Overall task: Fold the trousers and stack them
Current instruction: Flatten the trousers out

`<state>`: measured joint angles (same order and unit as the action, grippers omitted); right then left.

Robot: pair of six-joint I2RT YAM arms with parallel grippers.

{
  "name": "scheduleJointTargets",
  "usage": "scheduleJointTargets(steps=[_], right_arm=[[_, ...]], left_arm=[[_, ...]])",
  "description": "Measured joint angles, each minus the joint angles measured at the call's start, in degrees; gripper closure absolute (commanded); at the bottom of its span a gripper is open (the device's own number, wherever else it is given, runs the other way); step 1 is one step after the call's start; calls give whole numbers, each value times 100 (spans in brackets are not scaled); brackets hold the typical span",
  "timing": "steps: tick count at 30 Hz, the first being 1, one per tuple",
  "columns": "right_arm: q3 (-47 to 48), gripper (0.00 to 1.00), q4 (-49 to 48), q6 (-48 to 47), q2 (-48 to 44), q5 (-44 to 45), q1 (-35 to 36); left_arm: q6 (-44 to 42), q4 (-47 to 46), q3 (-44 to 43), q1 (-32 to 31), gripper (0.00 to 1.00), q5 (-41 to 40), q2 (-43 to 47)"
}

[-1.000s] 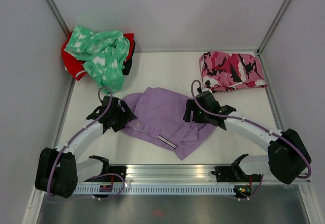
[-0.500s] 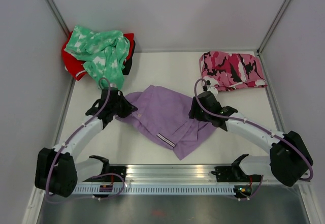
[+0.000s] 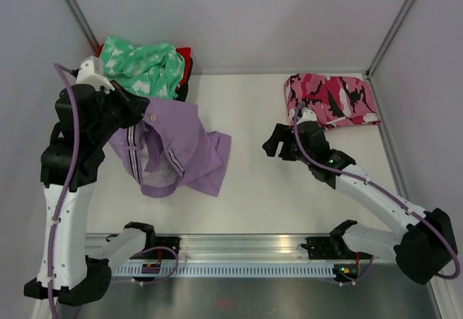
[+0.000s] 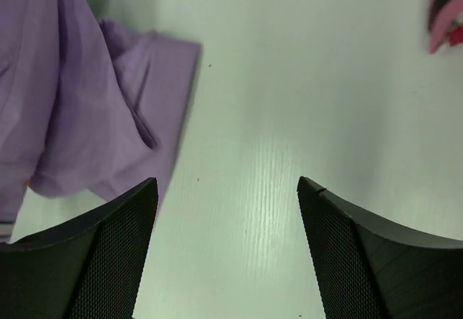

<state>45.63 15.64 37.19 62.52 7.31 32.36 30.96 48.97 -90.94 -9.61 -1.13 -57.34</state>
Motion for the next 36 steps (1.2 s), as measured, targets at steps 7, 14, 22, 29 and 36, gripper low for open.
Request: scheduleJointTargets(steps=[7, 14, 22, 29, 36], right_arm=[[-398, 17, -1414, -684, 1381, -1193, 599], [26, 17, -2610, -1517, 2284, -1578, 1209], [1497, 27, -3499, -1978, 3998, -1816, 1412], [1989, 29, -3663, -2116, 5095, -1963, 1663], [2050, 35, -3668, -2118, 5495, -2068, 1749]], left_arm=[[-356, 479, -256, 0, 98, 1032, -579], [-579, 831, -629, 7, 98, 1668, -914], [-627, 885, -890, 7, 98, 1764, -909], [-625, 1099, -918, 4, 98, 1451, -942], [-625, 1405, -1189, 7, 98, 614, -922]])
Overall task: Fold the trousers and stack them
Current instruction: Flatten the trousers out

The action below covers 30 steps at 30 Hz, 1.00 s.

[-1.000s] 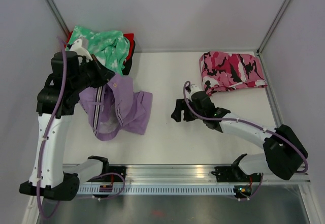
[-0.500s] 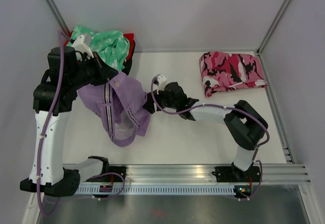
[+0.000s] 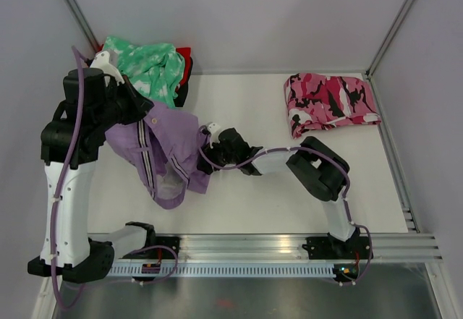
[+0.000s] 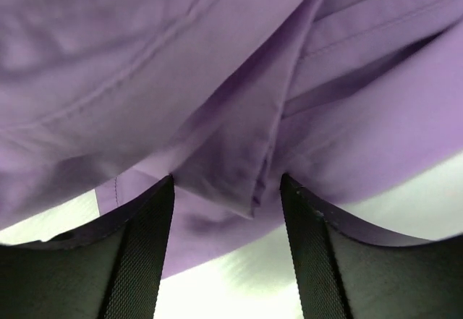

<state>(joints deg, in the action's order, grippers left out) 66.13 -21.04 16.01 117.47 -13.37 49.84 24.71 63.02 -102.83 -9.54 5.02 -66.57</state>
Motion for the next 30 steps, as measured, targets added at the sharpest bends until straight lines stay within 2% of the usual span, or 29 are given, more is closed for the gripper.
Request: scheduleJointTargets(steps=[4, 7, 8, 9, 14, 18, 23, 26, 30], right_arm=[[192, 50, -26, 15, 219, 15, 70], [249, 71, -151, 70, 297, 94, 90], [258, 95, -201, 103, 313, 146, 94], [264, 100, -245, 107, 315, 203, 94], [374, 100, -155, 214, 221, 1134, 103], [374, 100, 498, 81, -525, 2240, -92], [245, 100, 1266, -81, -2505, 3300, -1141], [94, 100, 1580, -297, -4065, 4183, -2002], [120, 100, 2116, -721, -5709, 5082, -2380]], left_arm=[[0, 105, -22, 0, 98, -306, 74], [2, 138, -20, 0, 98, -413, 103], [2, 140, -20, 0, 98, -452, 105], [2, 144, -20, 0, 98, -487, 105], [-2, 166, -20, 0, 98, -658, 127], [-48, 164, -48, 9, 98, -688, 138], [-127, 101, -146, 11, 98, -323, 138], [-186, 31, -188, 9, 98, -149, 136], [-334, 61, -186, 15, 98, -186, 136]])
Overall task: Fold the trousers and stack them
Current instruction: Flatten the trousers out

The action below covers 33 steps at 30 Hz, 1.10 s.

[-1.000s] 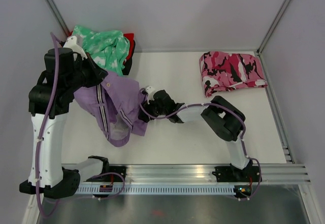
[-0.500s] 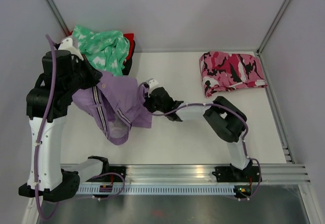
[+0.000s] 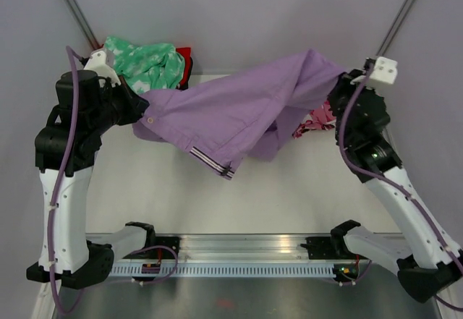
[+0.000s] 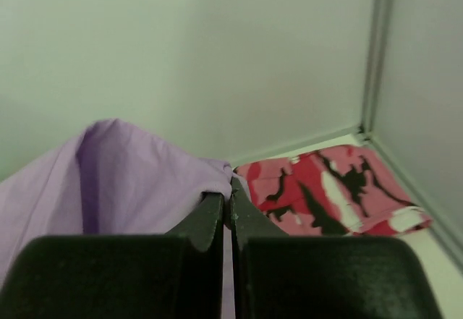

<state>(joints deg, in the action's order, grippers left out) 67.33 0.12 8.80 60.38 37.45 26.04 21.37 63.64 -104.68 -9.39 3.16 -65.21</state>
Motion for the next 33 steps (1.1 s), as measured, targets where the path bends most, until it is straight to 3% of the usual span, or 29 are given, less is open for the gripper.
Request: scheduleJointTargets(steps=[3, 7, 12, 17, 20, 22, 23, 24, 25, 26, 27, 29, 30, 31, 33], right_arm=[[188, 100, 669, -114, -654, 365, -44], [129, 100, 1591, -70, -1110, 299, -68], [-669, 100, 2747, 63, -1676, -1309, -79], [-1971, 100, 3077, 848, -2074, -3733, 15], [-2695, 100, 3353, 1414, -2321, -4358, 334], [-2916, 88, 3567, 1665, -2542, -4542, 584], [-2955, 84, 3602, 1722, -2608, -4599, 678], [-2977, 72, 3615, 1779, -2651, -4686, 763], [-2981, 61, 3602, 1834, -2645, -4741, 826], [-2983, 49, 3578, 1860, -2570, -4776, 876], [-2986, 31, 3536, 1860, -2430, -4767, 918], [-2973, 17, 3438, 1836, -1982, -4645, 973], [-2909, 7, 3434, 1810, -1698, -4551, 984], [-2817, 2, 3410, 1801, -1416, -4428, 986], [-2389, 2, 3451, 1805, -649, -4046, 984]], left_arm=[[-98, -129, 426, 96, 98, -157, 81], [-114, -249, 2105, 428, 98, -153, 269], [-116, -284, 3657, 715, 98, -184, 66], [-131, -433, 3842, 1537, 98, -407, -87], [-127, -706, 3838, 2271, 98, -479, -304], [-125, -857, 3832, 2632, 94, -483, -479], [-125, -927, 3829, 2758, 80, -503, -579], [-133, -984, 3829, 2835, 67, -538, -680], [-136, -1025, 3829, 2870, 49, -560, -765], [-144, -1064, 3829, 2876, 18, -546, -831], [-144, -1091, 3834, 2874, 14, -455, -852], [-76, -1172, 3895, 2798, 1, -190, -741], [-4, -1200, 3995, 2662, 0, -120, -544], [59, -1185, 4076, 2524, 0, -79, -356], [319, -1176, 4354, 2094, 0, -44, 271]])
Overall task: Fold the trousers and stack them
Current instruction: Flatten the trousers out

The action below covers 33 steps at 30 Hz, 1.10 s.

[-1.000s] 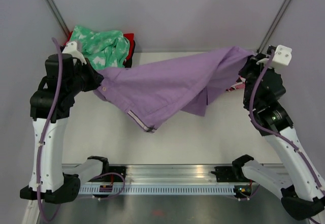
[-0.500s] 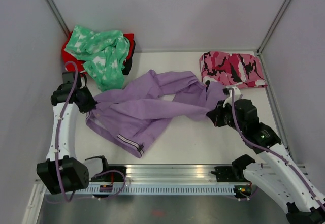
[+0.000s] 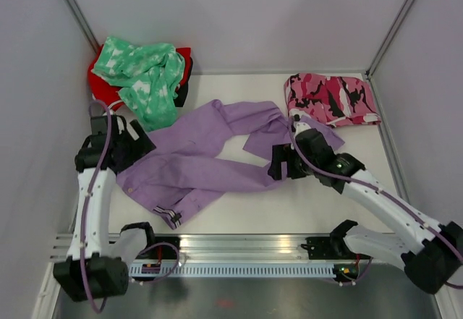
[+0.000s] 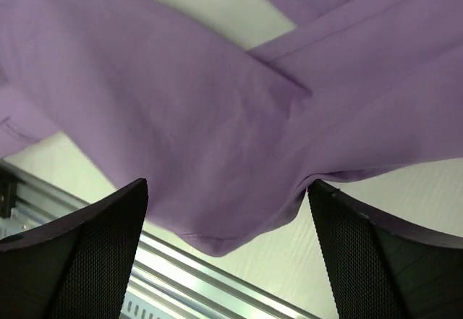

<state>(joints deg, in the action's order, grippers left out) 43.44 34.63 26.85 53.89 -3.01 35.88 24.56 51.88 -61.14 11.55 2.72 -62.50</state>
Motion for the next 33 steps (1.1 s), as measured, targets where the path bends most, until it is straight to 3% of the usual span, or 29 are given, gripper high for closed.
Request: scheduleJointTargets(steps=[5, 10, 17, 23, 24, 27, 30, 31, 33], right_arm=[[1788, 2, 63, -120, 1515, 365, -68], [2935, 2, -411, -208, 2063, 155, -686], [2898, 4, -1016, -223, 2824, 87, -1029], [2218, 3, -1036, -212, 3018, 225, -1034], [2162, 4, -1023, -208, 3018, 282, -1043], [2074, 4, -1056, -201, 3018, 393, -1084], [1993, 4, -1086, -179, 3018, 457, -1106], [1971, 4, -1091, -173, 3018, 474, -1110], [1917, 4, -1106, -151, 3021, 531, -1117]], left_arm=[[1064, 155, 890, -540, 0, -166, 1456], [1950, 162, 1902, -1016, 5, -236, 1558], [3215, 313, 2168, -2594, 10, -848, 723], [4094, 260, 2651, -2841, 16, -1246, 144], [4190, 216, 2796, -2852, 19, -1259, 37], [4430, 85, 3091, -2863, 41, -1244, -168], [4511, 13, 3088, -2872, 67, -1307, -175], [4529, 9, 3086, -2872, 85, -1331, -179], [4555, 9, 3060, -2872, 98, -1384, -201]])
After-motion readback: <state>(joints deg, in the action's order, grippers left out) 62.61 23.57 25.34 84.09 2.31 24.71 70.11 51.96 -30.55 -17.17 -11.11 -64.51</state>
